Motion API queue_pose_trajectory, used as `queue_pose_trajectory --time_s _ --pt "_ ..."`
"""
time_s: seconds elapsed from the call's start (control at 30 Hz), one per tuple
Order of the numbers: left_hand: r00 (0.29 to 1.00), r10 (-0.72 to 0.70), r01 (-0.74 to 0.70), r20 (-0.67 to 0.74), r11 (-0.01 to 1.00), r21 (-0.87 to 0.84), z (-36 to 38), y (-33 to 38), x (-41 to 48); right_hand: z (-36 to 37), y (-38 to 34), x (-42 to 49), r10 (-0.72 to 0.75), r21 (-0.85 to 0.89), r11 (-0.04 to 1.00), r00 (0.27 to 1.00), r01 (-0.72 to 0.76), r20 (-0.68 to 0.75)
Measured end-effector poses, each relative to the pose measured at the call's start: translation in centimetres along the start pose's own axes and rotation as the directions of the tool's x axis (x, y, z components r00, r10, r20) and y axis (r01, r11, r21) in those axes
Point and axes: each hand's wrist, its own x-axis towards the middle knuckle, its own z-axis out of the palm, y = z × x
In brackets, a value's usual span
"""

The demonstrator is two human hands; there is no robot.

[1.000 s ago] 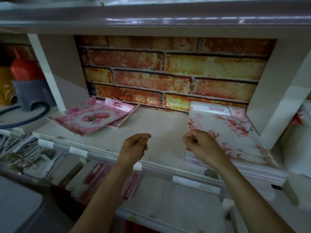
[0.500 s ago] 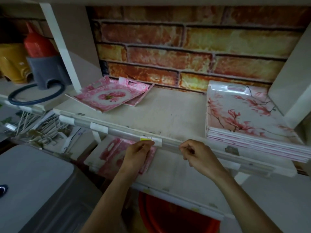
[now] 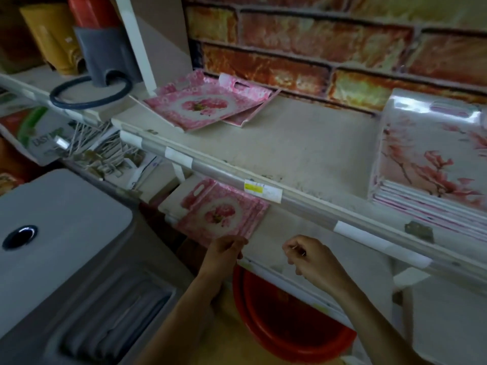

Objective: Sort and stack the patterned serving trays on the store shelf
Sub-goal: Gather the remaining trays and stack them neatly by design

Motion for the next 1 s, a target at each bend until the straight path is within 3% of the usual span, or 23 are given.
queue_pose_trajectory --time_s 0.3,0.57,0.87,1.0 --pt "0.992 -0.064 0.074 -0.110 0.993 0.091 0.6 -5.9 3.3 5.4 5.1 4.6 0.023 0.064 0.997 0.983 -0.035 0.183" --pt "0.991 -0.064 0.083 -0.117 0.982 0.172 0.5 -11.6 8.1 10.5 8.8 10.2 0.019 0.031 0.999 0.985 -0.025 0.173" --pt "0.987 0.080 -0.035 -0.136 0.952 0.304 0.7 -15.9 15.6 17.1 11.1 17.0 0.003 0.067 0.998 0.992 -0.012 0.129" --pt "0.959 0.187 -0.092 -0.214 0.917 0.389 -0.2 -18.8 18.9 19.9 12.0 19.3 -0.040 0.078 0.996 0.996 0.033 0.082"
